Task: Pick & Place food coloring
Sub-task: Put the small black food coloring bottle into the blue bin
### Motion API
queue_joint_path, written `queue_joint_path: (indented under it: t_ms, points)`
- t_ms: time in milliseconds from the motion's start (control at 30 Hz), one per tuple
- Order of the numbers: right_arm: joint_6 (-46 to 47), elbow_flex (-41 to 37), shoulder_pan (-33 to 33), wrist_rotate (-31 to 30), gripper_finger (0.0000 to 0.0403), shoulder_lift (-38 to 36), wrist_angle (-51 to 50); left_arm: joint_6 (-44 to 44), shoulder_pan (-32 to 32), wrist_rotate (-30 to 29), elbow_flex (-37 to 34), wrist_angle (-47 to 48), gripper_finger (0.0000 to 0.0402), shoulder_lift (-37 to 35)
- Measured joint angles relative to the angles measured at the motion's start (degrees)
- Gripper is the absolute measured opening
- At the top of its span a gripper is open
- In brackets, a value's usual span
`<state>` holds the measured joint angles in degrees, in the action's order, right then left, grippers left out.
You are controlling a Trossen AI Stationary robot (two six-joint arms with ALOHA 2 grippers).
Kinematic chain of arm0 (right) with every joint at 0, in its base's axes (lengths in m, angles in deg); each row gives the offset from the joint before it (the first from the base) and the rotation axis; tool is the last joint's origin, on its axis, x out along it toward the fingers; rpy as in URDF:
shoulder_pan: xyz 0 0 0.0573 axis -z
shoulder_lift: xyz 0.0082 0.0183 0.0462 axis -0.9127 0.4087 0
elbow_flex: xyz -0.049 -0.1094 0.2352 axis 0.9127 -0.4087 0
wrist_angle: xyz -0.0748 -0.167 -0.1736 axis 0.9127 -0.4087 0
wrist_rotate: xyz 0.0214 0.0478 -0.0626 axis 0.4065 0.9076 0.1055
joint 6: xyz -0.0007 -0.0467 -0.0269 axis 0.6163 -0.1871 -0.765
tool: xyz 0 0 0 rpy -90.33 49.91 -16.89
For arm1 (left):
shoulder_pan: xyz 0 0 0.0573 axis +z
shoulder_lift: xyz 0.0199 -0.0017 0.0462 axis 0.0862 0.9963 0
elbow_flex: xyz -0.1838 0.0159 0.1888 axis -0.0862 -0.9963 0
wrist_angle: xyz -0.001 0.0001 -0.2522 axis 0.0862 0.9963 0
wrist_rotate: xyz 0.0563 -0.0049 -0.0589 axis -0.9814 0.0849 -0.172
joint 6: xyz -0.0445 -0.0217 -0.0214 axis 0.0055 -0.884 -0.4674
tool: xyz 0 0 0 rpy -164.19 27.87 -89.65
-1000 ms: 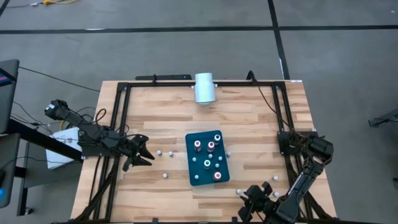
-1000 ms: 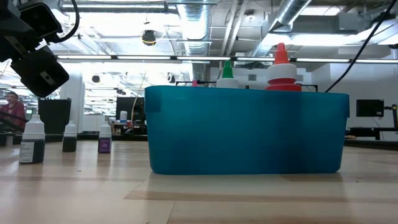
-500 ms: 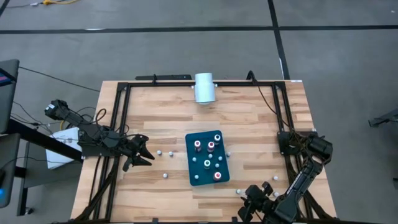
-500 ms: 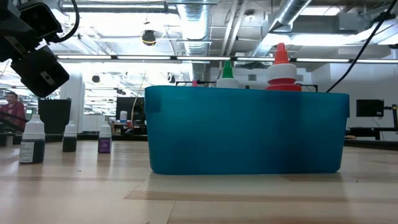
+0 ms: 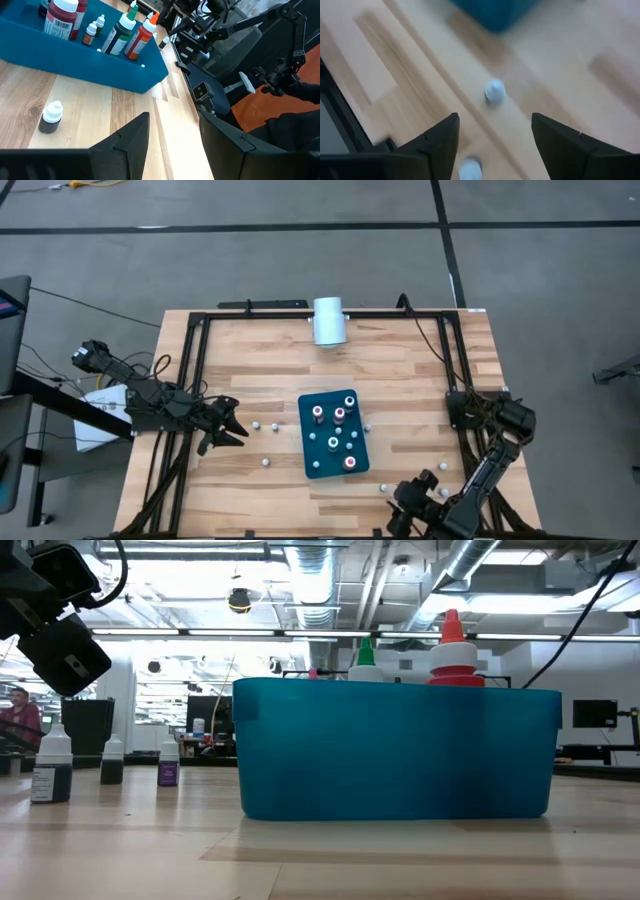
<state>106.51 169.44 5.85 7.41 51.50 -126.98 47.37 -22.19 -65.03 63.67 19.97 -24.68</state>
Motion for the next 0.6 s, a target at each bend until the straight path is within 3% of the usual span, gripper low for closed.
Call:
queue_joint_path:
  t_ms: [67, 267, 600]
  points:
    - [-0.8, 0.0, -0.7, -5.4, 0.0239, 0.1, 0.1, 0.0, 0.0, 0.0, 0.0, 0.0, 0.0165, 0.0]
    - [-5.6, 0.0, -1.6, -11.3, 0.0240, 0.1, 5.2, -0.1, 0.0, 0.0, 0.0, 0.0, 0.0165, 0.0]
    - [-3.8, 0.0, -6.5, -12.1, 0.0240, 0.1, 11.9, 0.0, 0.0, 0.0, 0.0, 0.2, 0.0165, 0.0]
